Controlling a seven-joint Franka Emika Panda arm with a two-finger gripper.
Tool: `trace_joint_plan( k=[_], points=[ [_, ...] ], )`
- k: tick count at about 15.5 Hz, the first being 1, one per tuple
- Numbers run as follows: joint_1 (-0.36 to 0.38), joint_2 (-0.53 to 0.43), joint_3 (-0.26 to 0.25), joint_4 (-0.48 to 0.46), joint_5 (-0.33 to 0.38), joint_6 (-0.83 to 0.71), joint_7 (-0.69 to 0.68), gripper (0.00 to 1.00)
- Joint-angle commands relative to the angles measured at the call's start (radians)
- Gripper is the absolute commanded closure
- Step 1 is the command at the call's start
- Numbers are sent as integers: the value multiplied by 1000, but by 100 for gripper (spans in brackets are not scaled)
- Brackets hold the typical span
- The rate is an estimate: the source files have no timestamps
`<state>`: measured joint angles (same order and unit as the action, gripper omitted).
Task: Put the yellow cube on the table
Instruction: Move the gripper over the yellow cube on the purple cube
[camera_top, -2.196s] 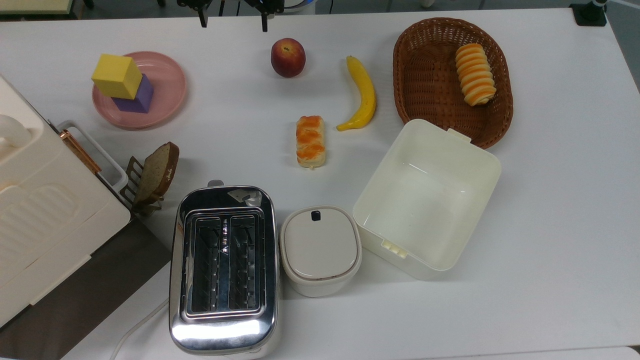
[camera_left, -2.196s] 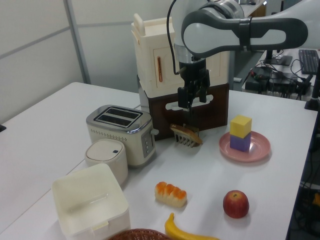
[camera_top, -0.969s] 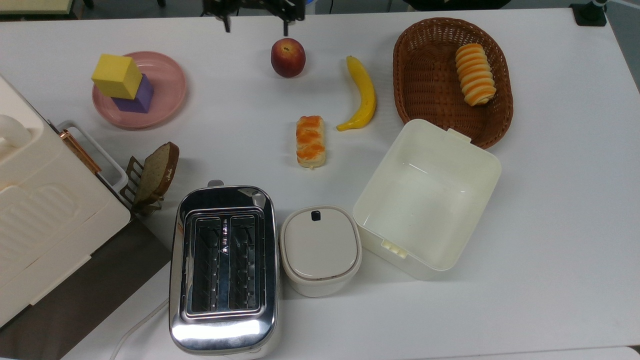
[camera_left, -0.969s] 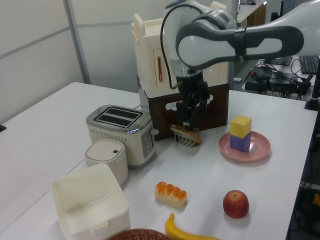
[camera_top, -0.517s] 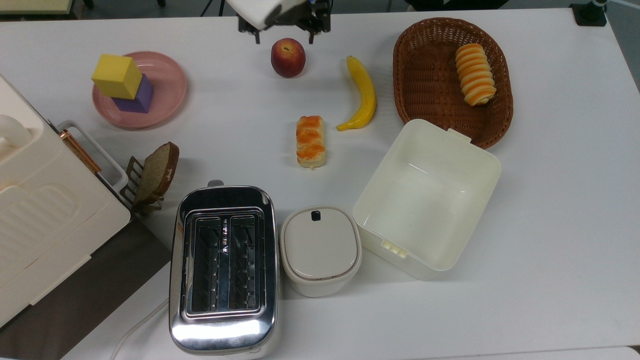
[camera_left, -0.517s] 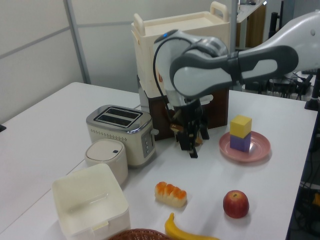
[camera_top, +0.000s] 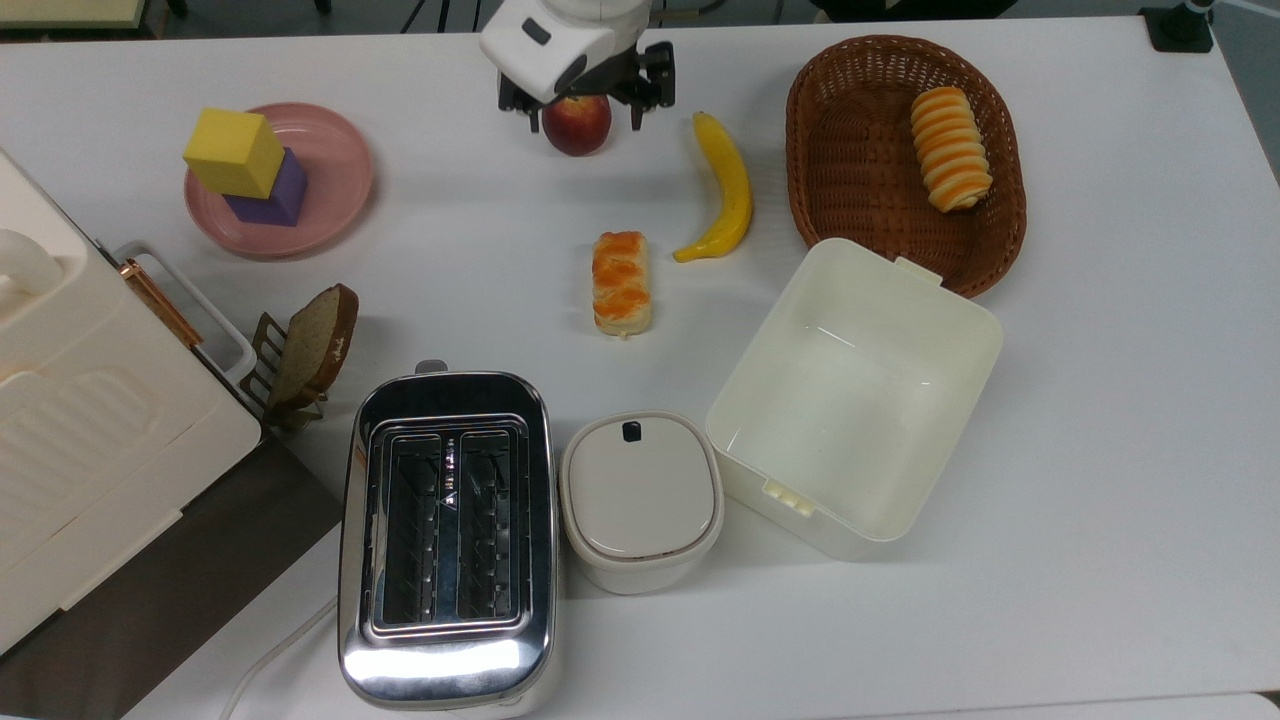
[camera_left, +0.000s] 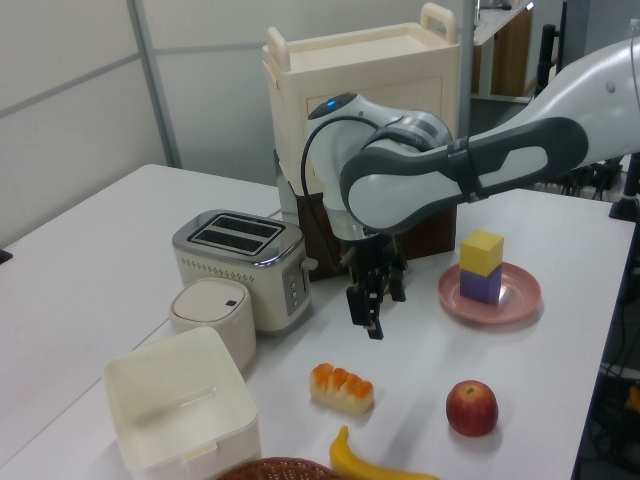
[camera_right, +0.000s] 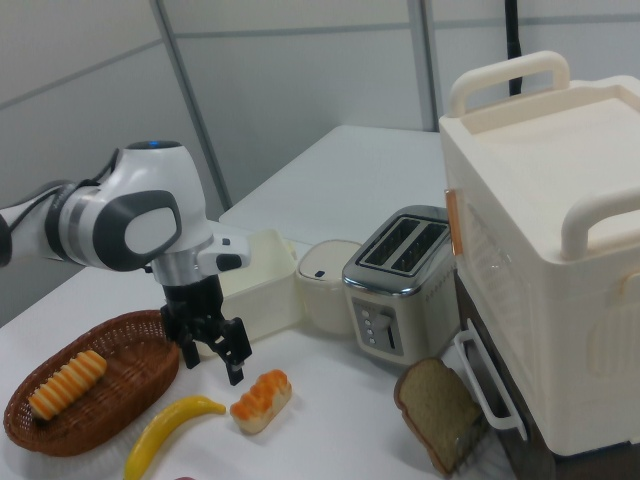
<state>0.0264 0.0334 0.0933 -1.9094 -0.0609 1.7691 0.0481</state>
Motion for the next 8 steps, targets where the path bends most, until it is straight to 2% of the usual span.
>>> trace_joint_plan(
  k=[1, 3, 8],
  points=[
    [7, 57, -4, -17, -2, 99, 61, 0],
    [10, 117, -4, -13, -23, 174, 122, 0],
    [29, 161, -4, -10, -43, 222, 154, 0]
  ],
)
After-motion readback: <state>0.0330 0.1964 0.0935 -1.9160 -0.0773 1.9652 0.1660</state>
